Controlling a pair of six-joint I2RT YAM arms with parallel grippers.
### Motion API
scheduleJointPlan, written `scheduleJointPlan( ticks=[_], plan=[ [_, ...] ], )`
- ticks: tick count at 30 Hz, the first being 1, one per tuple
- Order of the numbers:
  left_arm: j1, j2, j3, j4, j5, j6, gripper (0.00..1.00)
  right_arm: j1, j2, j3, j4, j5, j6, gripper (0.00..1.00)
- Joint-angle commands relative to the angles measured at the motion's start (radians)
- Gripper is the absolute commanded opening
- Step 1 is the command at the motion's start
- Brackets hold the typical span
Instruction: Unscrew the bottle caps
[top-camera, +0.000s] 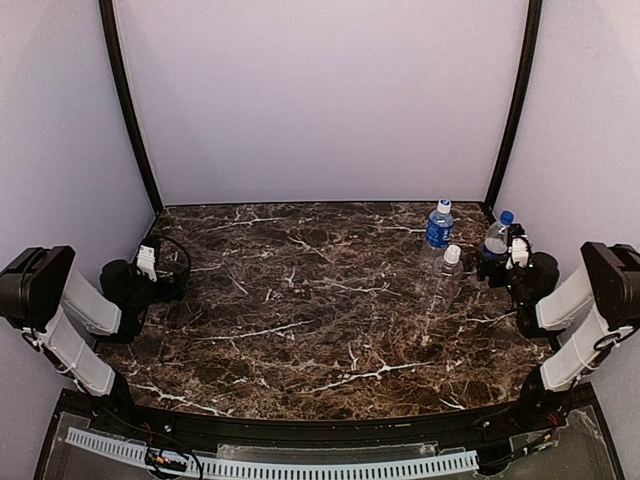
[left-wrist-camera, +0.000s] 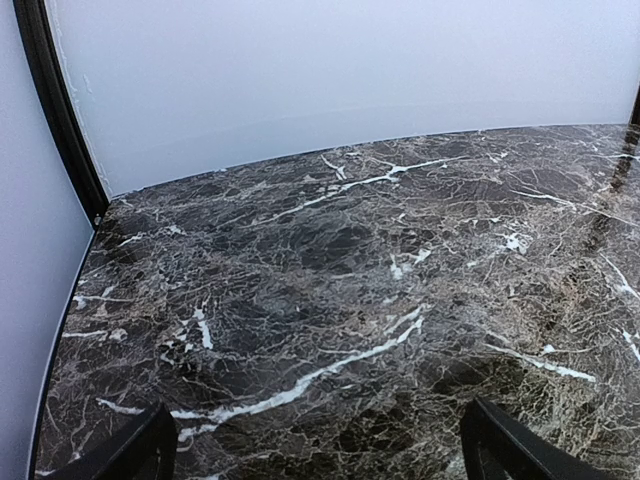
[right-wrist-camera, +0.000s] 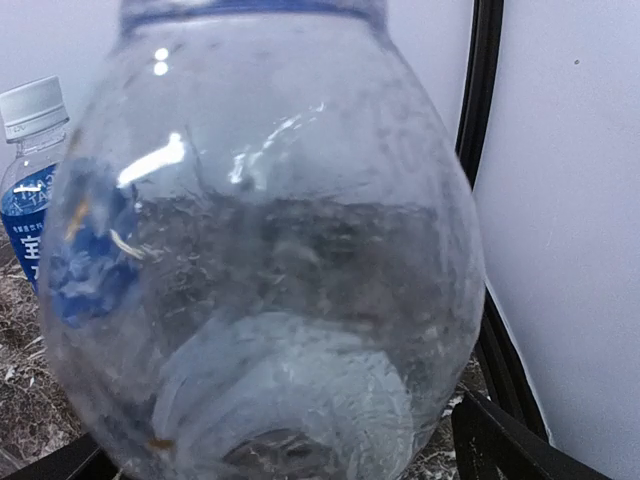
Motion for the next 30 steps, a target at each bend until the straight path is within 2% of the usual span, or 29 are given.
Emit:
scheduleJointPlan(
  ticks=[1, 14, 16, 19, 22, 26, 29, 30],
  plan=[
    [-0.005, 0.004, 0.017, 0.022, 0.001, 0.011, 1.0, -0.007, 0.008, 0.011, 0.032, -0.01, -0.009, 0.98],
    [-0.004, -0.01, 0.026, 0.004, -0.003, 0.007, 1.0, -0.007, -0.026, -0.042, 0.107, -0.005, -0.008, 0.99],
    [-0.003, -0.057, 0.08, -0.129, -0.045, -0.006, 1.0, -0.007, -0.088, -0.064, 0.095, -0.004, -0.01, 0.99],
    [-0.004, -0.113, 0.2, -0.432, -0.045, -0.006, 1.0, -0.007, -0.194, -0.072, 0.004, -0.004, -0.005, 0.99],
    [-0.004, -0.117, 0.319, -0.606, 0.077, 0.082, 1.0, -0.007, -0.285, -0.075, -0.105, -0.017, 0.033, 0.99],
    [-0.005, -0.149, 0.417, -0.815, 0.163, 0.199, 1.0, -0.007, -0.399, -0.108, -0.129, -0.074, 0.071, 0.99],
    [-0.005, -0.175, 0.555, -1.1, 0.241, 0.291, 1.0, -0.008, -0.522, -0.115, -0.205, -0.079, 0.118, 0.98],
    [-0.005, -0.186, 0.586, -1.248, 0.26, 0.345, 1.0, -0.008, -0.57, -0.104, -0.249, -0.081, 0.126, 0.99]
  ],
)
